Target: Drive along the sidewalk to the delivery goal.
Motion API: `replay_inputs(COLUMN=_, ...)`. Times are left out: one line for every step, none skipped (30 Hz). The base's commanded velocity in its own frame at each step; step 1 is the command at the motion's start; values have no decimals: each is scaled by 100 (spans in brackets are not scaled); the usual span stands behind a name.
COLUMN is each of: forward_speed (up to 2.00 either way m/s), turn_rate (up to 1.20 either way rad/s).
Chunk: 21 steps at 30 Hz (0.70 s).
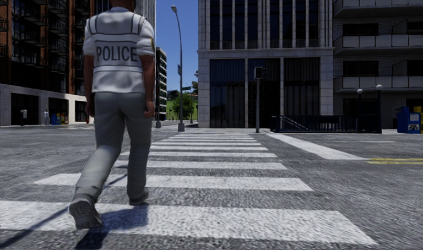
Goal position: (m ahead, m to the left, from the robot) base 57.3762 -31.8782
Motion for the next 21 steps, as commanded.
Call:
replay_inputs(forward_speed=200, turn_rate=-31)
replay_inputs(forward_speed=200, turn_rate=-31)
replay_inputs(forward_speed=200, turn_rate=-32)
replay_inputs(forward_speed=200, turn_rate=-32)
replay_inputs(forward_speed=200, turn_rate=-32)
replay_inputs(forward_speed=200, turn_rate=-32)
replay_inputs(forward_speed=200, turn_rate=-27)
replay_inputs(forward_speed=200, turn_rate=-9)
replay_inputs(forward_speed=200, turn_rate=-9)
replay_inputs(forward_speed=200, turn_rate=0)
replay_inputs(forward_speed=200, turn_rate=0)
replay_inputs(forward_speed=200, turn_rate=0)
replay_inputs(forward_speed=200, turn_rate=0)
replay_inputs(forward_speed=200, turn_rate=0)
replay_inputs(forward_speed=200, turn_rate=0)
replay_inputs(forward_speed=200, turn_rate=0)
replay_inputs(forward_speed=200, turn_rate=0)
replay_inputs(forward_speed=200, turn_rate=0)
replay_inputs(forward_speed=200, turn_rate=0)
replay_inputs(forward_speed=200, turn_rate=0)
replay_inputs(forward_speed=200, turn_rate=0)
